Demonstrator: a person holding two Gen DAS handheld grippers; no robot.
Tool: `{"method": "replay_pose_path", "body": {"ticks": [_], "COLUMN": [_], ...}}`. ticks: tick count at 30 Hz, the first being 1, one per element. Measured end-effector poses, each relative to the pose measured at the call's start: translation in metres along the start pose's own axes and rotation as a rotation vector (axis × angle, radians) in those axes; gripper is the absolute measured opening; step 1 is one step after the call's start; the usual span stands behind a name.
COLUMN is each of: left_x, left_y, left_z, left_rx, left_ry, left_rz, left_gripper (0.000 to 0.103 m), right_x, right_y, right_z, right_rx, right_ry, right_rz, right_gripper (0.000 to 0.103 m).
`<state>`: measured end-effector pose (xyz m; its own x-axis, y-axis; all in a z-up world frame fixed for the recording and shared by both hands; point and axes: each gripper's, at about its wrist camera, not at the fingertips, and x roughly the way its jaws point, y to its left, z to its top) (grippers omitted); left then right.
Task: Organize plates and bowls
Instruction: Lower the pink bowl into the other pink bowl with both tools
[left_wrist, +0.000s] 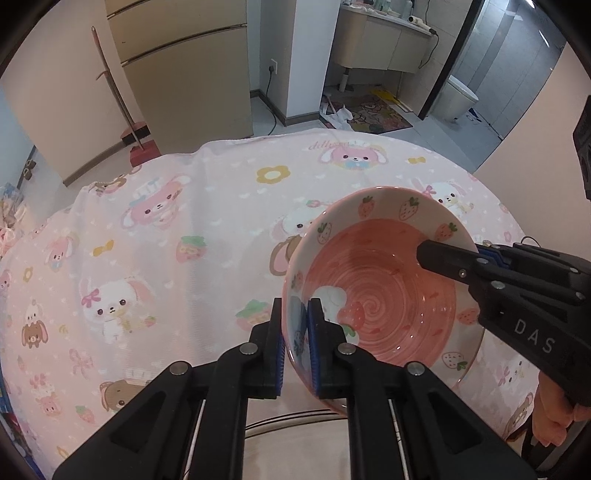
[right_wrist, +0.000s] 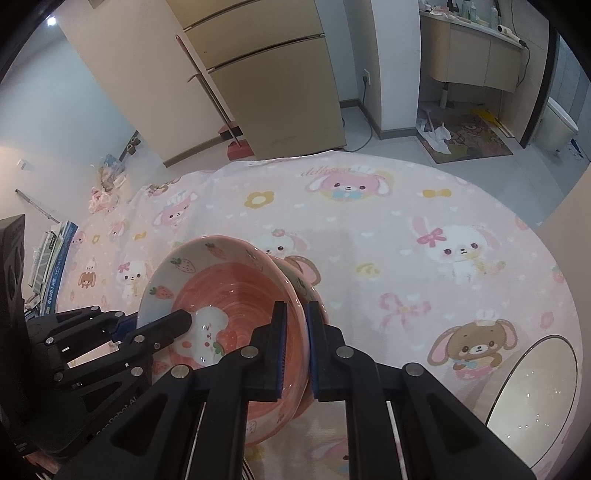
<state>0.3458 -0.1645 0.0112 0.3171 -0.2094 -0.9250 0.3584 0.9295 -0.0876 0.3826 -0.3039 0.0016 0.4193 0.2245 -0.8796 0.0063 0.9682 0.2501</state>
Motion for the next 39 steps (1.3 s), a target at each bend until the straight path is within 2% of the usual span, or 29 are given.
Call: {"method": "replay_pose_path", "body": {"ticks": [5,14,20,27,31,34,39], "left_x": [0.000,-0.001,0.001,-0.002,-0.022,-0.033,-0.044], "left_y": [-0.001,0.000,-0.007,-0.006,-0.009,-0.009,-0.008], "left_z": [0.000,-0.001,-0.001,-0.001,-0.002,-0.003,-0.002], "left_rx": [0.005,-0.002,0.024,0.022,0.044,0.047,0.042], "left_ry": [-0.003,-0.008,-0.010,-0.023,-0.108,-0.138,-0.175], "left_rz": [0.001,0.000,0.042,0.035,0.034,0.016,0.043], "left_gripper": [0.009,0.009,0.008,0.008,0.008,0.008,0.008], "right_x": [0.000,-0.004,-0.002,-0.001,-0.004,-0.008,-0.019], "right_y": [0.000,0.019,0.021,0.015,0.017,0.018,0.016], "right_z": [0.000,-0.004,-0.005,-0.005,-0.005,-0.005,-0.004], "right_rx": [-0.007,-0.152,-0.203,-0.197,-0.203,-0.202,-0.172], "right_ry": [-0.004,-0.029,-0.040,-0.035,-0.045,-0.052,-0.079], "right_rz": [-0.012,-0.129,-0.213,-0.187,-0.189,-0.182,-0.158], "right_gripper": [0.012,0.012,0.012,0.012,0.012,0.012,0.012]}}
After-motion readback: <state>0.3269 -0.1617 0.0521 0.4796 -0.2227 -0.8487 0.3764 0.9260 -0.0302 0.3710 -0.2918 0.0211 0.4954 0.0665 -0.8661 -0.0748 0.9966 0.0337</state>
